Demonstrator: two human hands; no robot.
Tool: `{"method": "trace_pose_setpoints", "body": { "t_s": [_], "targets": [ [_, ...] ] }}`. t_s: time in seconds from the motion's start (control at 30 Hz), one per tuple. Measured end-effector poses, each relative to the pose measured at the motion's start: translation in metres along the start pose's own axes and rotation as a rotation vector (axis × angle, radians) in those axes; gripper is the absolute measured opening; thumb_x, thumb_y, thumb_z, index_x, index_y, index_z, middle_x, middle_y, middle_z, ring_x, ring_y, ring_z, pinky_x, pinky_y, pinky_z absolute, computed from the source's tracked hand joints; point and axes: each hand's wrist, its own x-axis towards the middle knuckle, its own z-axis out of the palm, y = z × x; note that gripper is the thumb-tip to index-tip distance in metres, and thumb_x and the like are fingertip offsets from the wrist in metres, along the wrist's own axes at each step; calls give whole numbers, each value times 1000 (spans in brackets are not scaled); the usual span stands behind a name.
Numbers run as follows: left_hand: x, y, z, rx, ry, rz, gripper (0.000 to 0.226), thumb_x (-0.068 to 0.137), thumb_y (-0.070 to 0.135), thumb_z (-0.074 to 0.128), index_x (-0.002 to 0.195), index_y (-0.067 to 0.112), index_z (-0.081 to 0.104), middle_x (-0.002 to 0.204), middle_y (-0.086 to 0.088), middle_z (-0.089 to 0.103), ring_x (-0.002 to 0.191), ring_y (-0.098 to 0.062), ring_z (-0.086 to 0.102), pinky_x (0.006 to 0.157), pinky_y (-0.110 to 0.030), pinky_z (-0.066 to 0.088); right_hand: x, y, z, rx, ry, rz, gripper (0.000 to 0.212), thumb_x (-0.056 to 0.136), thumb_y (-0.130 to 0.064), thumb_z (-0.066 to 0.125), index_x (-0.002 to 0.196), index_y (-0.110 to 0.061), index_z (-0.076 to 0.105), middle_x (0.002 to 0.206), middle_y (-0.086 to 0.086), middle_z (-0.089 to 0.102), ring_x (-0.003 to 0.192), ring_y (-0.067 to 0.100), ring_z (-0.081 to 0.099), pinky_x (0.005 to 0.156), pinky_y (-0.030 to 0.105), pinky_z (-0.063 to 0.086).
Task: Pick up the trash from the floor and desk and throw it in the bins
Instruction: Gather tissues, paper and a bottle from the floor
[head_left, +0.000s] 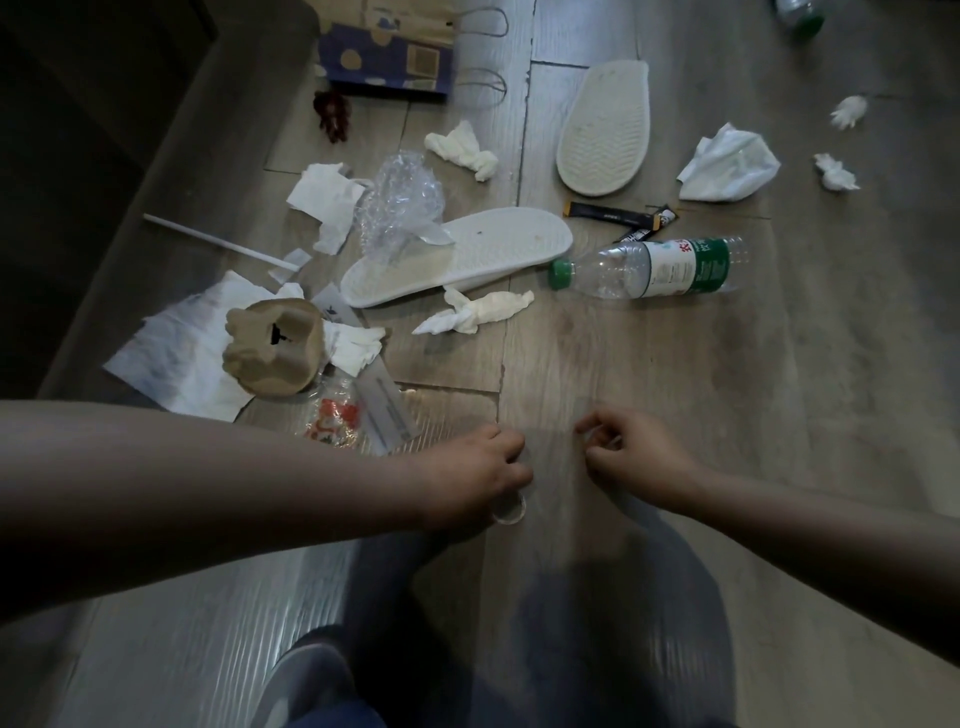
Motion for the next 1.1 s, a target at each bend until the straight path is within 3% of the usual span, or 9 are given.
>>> {"method": "trace_pose_setpoints", "body": {
  "t_s": [0.17,0.3,0.43,0.57,0.63,0.73,0.87,0.97,1.1],
  "targets": [
    [-8,-3,-4,-215,12,-108,24,89,24,60,111,15,55,114,-1,44,98,-13,43,80,-24,40,-2,0,-4,0,-8,1,25,87,-7,59,110,-16,63,88,5,67,82,20,65,79,41,55],
    [-26,-9,-5,-337,14,-286,15,90,25,60,103,18,58,111,0,53,96,-14,52,85,-29,48,-1,-3,-4,-10,-25,10,24,87,-8,59,109,-19,62,85,2,67,80,16,65,76,36,56],
    [-50,-17,-6,-305,67,-346,14,88,29,62,98,25,53,104,7,51,93,-9,51,76,-20,41,5,-8,-1,-38,-31,21,23,85,-7,58,106,-17,62,76,-3,65,71,11,62,60,22,47],
    [-52,-5,3,-210,127,-338,41,83,45,65,114,23,49,114,5,45,98,-9,43,81,-22,37,9,-15,3,-70,-34,13,24,84,-5,57,106,-12,62,73,-3,61,68,12,56,55,17,39],
    [-45,1,7,-206,105,-413,47,82,41,66,118,18,46,119,0,42,105,-16,43,87,-27,37,9,-18,4,-63,-37,8,23,85,-5,57,106,-11,62,72,-3,59,66,10,54,54,17,38],
    [-34,-1,2,-139,54,-394,32,88,23,58,115,8,49,120,-8,45,109,-25,47,88,-30,35,8,-20,5,-34,-47,6,24,86,-4,57,108,-10,60,72,-3,56,66,10,52,54,18,39],
    [-27,-5,-1,-106,-25,-424,24,91,16,55,111,5,62,118,-12,54,108,-27,53,92,-34,42,5,-19,5,-30,-47,3,25,86,-4,57,110,-9,61,74,0,57,67,11,52,55,18,39],
    [-29,-4,1,-141,-7,-421,26,91,19,57,113,7,61,118,-10,55,107,-26,53,92,-33,42,4,-19,3,-34,-54,6,25,87,-6,58,111,-11,60,79,1,61,73,14,56,58,19,41],
    [-35,-4,6,-124,37,-380,27,92,27,54,113,11,54,114,-8,55,101,-22,52,82,-29,38,2,-16,2,-15,-51,4,26,87,-7,58,112,-10,60,82,3,63,74,16,58,59,22,43]
  ]
}}
